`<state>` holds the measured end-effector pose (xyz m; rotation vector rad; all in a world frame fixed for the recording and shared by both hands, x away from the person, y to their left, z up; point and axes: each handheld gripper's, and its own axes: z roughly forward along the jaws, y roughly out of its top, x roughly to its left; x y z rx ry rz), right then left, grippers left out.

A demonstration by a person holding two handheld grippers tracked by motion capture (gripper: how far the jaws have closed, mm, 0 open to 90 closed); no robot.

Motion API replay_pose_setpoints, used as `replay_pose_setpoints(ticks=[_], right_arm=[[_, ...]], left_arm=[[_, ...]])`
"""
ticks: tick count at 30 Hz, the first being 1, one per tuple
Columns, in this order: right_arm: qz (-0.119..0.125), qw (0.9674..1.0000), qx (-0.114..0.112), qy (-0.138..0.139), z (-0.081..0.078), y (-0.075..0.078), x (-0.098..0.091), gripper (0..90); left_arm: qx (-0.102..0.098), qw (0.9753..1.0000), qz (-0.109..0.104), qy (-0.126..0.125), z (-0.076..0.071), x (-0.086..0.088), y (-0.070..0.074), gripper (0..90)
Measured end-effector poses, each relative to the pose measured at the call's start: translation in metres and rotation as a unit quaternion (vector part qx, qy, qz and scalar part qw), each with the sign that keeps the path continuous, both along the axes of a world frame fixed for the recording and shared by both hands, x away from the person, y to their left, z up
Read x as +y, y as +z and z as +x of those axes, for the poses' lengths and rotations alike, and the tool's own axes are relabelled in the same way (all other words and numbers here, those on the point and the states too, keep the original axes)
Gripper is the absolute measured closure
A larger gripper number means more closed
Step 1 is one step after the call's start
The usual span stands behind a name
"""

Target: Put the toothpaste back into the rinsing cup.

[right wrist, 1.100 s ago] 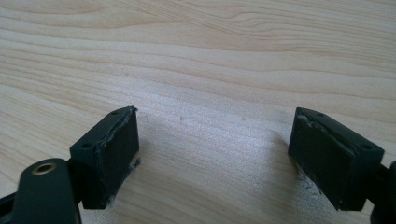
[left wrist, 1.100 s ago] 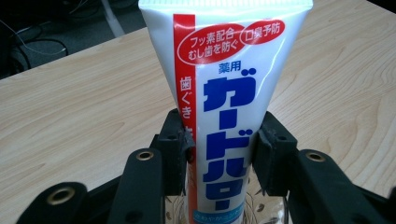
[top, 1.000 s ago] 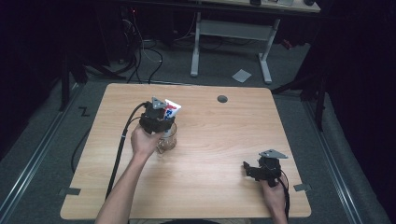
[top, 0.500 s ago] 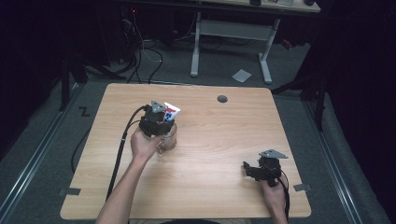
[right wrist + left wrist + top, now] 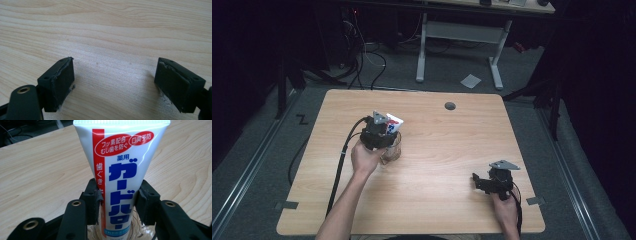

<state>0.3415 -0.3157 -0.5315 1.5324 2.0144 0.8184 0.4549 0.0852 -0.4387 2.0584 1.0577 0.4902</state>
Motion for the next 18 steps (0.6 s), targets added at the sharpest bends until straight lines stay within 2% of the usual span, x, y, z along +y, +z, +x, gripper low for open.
replay_pose_setpoints(ticks=[9, 18], right_arm=[[0.0, 1.0, 0.0, 0.0, 0.0, 0.0, 0.0, 16.0], [0.0, 1.0, 0.0, 0.0, 0.0, 0.0, 0.0, 16.0]], left_arm=[[0.007, 1.0, 0.0, 0.004, -0.0016, 0.0026, -0.0068, 58.4], [0.006, 1.0, 0.0, 0.006, -0.0035, 0.0045, -0.0092, 57.5]])
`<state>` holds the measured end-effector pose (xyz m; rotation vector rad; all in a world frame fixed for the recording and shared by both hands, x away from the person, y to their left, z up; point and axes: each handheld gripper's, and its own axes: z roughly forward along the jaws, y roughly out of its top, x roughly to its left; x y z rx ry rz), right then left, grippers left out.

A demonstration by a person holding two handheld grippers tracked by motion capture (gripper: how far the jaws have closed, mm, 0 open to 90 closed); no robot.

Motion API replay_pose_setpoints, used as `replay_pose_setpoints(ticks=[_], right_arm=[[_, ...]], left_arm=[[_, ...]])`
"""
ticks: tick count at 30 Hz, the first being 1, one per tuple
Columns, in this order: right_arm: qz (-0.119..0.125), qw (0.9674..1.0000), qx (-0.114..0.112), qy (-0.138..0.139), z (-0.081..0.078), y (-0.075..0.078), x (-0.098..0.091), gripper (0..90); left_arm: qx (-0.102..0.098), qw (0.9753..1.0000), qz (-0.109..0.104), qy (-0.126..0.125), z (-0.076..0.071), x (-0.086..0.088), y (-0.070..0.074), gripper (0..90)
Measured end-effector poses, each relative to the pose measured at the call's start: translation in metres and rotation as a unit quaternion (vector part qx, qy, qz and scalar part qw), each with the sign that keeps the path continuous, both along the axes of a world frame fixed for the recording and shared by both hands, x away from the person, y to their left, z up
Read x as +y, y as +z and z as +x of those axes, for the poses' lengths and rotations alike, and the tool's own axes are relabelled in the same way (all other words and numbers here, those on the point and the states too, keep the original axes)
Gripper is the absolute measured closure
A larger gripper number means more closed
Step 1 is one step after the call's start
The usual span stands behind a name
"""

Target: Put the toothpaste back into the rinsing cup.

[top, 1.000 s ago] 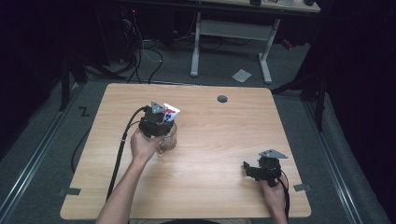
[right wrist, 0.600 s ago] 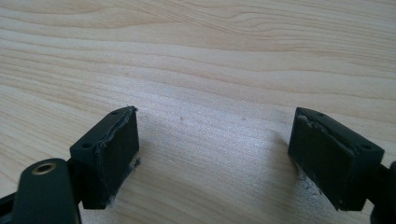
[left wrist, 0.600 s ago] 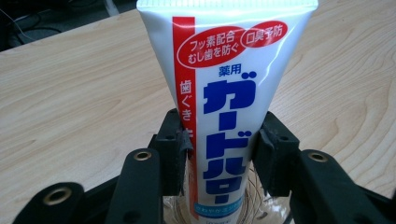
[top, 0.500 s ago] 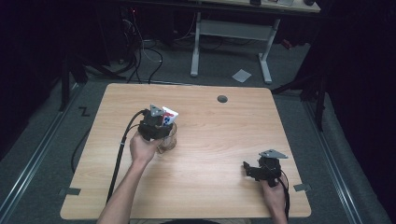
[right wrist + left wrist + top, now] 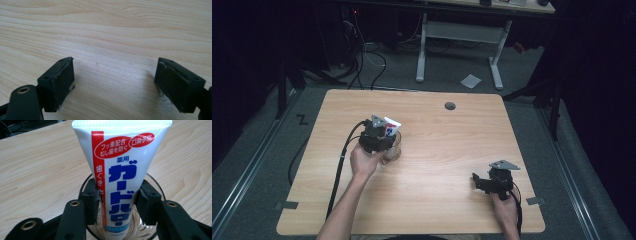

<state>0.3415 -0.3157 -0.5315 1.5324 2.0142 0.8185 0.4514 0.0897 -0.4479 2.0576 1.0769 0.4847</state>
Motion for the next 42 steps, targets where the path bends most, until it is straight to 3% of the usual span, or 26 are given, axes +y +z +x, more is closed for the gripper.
replay_pose_setpoints(ticks=[25, 31, 38, 42], right_arm=[[0.0, 1.0, 0.0, 0.0, 0.0, 0.0, 0.0, 16.0], [0.0, 1.0, 0.0, 0.0, 0.0, 0.0, 0.0, 16.0], [0.0, 1.0, 0.0, 0.0, 0.0, 0.0, 0.0, 16.0], [0.0, 1.0, 0.0, 0.0, 0.0, 0.0, 0.0, 16.0]], left_arm=[[-0.013, 0.9999, 0.005, -0.006, -0.012, 0.006, 0.004, 49.0], [-0.011, 0.9999, 0.0, -0.007, -0.014, 0.007, 0.005, 45.1], [-0.008, 0.9996, -0.027, -0.008, -0.016, 0.012, 0.005, 38.2], [-0.007, 0.9996, -0.028, -0.008, -0.016, 0.013, 0.005, 34.5]])
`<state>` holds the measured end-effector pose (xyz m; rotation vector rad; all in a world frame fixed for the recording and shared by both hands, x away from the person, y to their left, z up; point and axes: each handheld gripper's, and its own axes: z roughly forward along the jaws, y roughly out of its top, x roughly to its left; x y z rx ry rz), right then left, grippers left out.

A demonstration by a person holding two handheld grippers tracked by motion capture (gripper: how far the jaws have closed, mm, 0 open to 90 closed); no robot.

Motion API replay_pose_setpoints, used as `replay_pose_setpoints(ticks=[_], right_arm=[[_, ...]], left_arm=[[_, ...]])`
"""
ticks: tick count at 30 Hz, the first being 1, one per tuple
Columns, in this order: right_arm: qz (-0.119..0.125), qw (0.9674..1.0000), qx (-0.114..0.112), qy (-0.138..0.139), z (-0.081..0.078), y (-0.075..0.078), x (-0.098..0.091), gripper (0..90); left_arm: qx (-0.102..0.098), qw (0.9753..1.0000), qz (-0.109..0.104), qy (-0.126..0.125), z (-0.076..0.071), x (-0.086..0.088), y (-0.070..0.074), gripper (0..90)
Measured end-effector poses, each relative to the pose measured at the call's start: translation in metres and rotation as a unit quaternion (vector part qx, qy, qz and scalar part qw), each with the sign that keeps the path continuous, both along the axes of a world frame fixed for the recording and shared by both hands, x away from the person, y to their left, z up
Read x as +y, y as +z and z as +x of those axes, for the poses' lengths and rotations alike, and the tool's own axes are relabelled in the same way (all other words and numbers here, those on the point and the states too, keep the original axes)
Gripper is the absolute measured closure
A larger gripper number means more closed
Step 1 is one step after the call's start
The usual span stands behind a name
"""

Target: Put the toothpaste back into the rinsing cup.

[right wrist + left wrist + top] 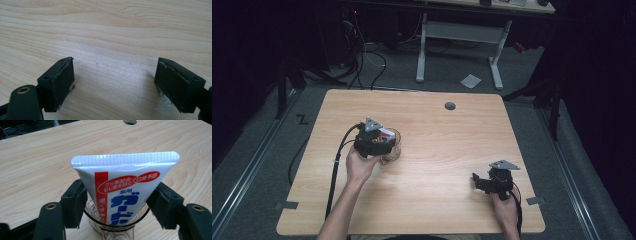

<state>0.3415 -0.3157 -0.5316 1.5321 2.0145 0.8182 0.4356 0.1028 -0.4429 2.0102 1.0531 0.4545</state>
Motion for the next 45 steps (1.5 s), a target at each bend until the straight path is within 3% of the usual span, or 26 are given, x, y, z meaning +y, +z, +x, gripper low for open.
replay_pose_setpoints(ticks=[28, 45], right_arm=[[0.0, 1.0, 0.0, 0.0, 0.0, 0.0, 0.0, 16.0], [0.0, 1.0, 0.0, 0.0, 0.0, 0.0, 0.0, 16.0]], left_arm=[[0.011, 0.9997, -0.017, 0.011, -0.001, 0.013, 0.003, 18.1], [0.003, 0.9997, -0.022, 0.01, -0.008, 0.021, 0.01, 17.2]])
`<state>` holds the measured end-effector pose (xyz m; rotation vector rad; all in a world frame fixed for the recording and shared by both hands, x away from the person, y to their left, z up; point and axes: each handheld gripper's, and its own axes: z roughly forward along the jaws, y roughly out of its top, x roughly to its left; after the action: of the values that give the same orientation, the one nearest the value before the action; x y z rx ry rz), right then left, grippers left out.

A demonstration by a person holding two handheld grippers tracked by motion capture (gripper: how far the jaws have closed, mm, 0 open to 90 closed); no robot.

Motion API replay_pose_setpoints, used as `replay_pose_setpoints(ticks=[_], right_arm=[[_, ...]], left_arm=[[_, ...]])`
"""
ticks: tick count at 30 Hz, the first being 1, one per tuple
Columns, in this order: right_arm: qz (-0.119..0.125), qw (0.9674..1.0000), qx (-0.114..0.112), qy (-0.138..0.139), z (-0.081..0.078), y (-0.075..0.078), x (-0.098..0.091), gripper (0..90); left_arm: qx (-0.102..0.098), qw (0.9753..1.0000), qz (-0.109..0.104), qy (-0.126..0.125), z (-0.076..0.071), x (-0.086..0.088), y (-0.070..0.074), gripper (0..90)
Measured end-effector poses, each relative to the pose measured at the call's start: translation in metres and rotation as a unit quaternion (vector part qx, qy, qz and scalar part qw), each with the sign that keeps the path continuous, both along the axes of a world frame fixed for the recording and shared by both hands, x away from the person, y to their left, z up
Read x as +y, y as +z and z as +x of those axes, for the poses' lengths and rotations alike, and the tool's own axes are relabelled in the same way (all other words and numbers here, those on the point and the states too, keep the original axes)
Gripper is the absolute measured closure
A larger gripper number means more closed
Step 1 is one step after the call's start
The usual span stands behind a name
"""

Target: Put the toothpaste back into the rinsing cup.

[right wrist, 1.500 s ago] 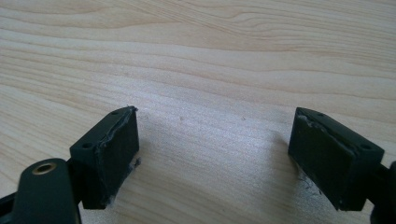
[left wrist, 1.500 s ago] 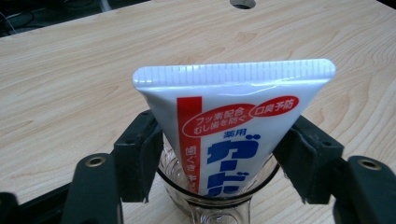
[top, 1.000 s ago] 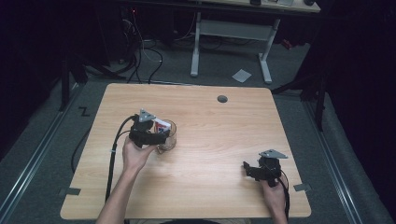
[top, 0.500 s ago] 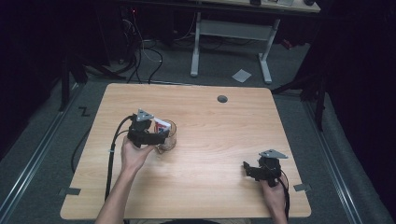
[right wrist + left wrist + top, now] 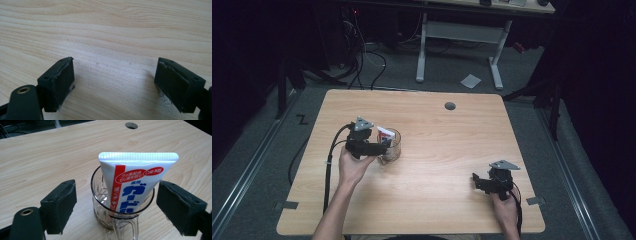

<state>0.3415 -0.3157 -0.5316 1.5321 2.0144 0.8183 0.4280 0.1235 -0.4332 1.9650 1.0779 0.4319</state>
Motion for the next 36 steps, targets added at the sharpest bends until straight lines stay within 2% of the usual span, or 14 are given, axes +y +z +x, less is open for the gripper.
replay_pose_setpoints(ticks=[13, 19, 25, 36], right_arm=[[0.0, 1.0, 0.0, 0.0, 0.0, 0.0, 0.0, 15.9], [0.0, 1.0, 0.0, -0.001, 0.0, 0.0, 0.0, 15.9], [0.0, 1.0, 0.0, -0.001, 0.0, 0.0, 0.0, 15.9], [-0.001, 1.0, -0.001, 0.0, 0.001, 0.0, 0.0, 15.9]], left_arm=[[-0.003, 0.9999, -0.008, 0.008, -0.004, 0.012, 0.003, 17.9], [-0.011, 0.9998, -0.008, 0.016, -0.006, 0.018, 0.006, 18.4], [-0.007, 0.9996, -0.018, 0.021, -0.006, 0.027, 0.007, 19.1], [-0.014, 0.9989, -0.023, 0.037, -0.011, 0.045, 0.012, 19.8]])
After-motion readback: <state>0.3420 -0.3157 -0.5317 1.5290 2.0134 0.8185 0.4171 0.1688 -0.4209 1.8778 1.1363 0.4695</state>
